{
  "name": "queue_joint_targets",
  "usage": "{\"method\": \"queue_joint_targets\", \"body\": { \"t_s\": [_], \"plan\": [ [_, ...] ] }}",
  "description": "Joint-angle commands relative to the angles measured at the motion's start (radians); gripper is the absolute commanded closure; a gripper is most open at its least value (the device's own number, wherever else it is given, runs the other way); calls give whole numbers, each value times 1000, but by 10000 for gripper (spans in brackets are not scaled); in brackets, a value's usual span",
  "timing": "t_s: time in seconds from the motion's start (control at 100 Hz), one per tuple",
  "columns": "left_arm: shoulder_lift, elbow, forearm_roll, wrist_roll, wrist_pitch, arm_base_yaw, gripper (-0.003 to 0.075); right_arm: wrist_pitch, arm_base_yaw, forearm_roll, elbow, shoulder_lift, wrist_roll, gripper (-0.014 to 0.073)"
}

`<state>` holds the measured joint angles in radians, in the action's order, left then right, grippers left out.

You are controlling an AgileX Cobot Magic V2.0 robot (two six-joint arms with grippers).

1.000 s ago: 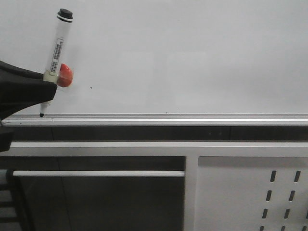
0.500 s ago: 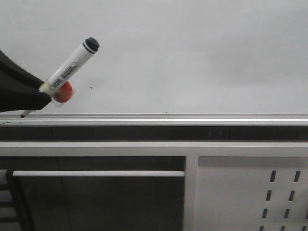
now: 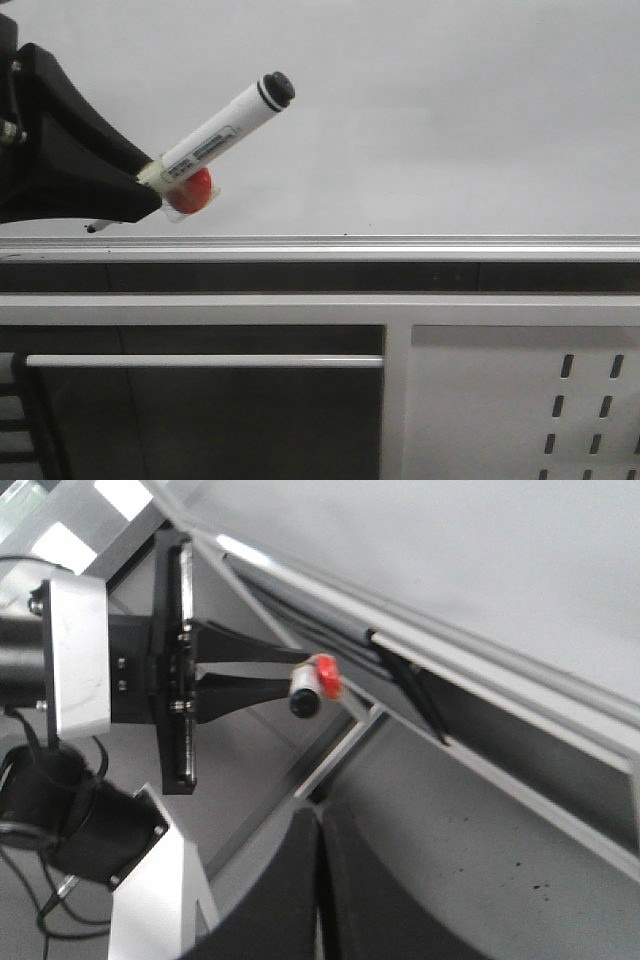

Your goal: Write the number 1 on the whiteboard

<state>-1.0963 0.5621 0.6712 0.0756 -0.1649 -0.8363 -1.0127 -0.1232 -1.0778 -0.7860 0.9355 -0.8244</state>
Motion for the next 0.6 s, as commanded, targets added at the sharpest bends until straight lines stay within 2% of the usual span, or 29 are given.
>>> {"method": "queue_joint_targets", "body": {
  "t_s": [0.0,0.16,0.26,0.47,0.52,0.59],
  "plan": [
    [17,44,-12,-11,26,-27,738,114,-108,-48,-35,42,-18,660],
    [10,64,-41,-11,-18,-32,738,329,-320,4,-35,133,-18,660],
    [10,72,-41,-11,-22,-32,738,427,-396,4,-35,182,-18,660],
    [10,78,-41,-11,-97,-32,738,461,-420,4,-36,242,-18,654],
    [10,78,-41,-11,-112,-32,738,457,-420,4,-36,244,-18,620],
    [10,79,-41,-11,-113,-32,738,462,-420,4,-36,244,-18,515]
  ]
}}
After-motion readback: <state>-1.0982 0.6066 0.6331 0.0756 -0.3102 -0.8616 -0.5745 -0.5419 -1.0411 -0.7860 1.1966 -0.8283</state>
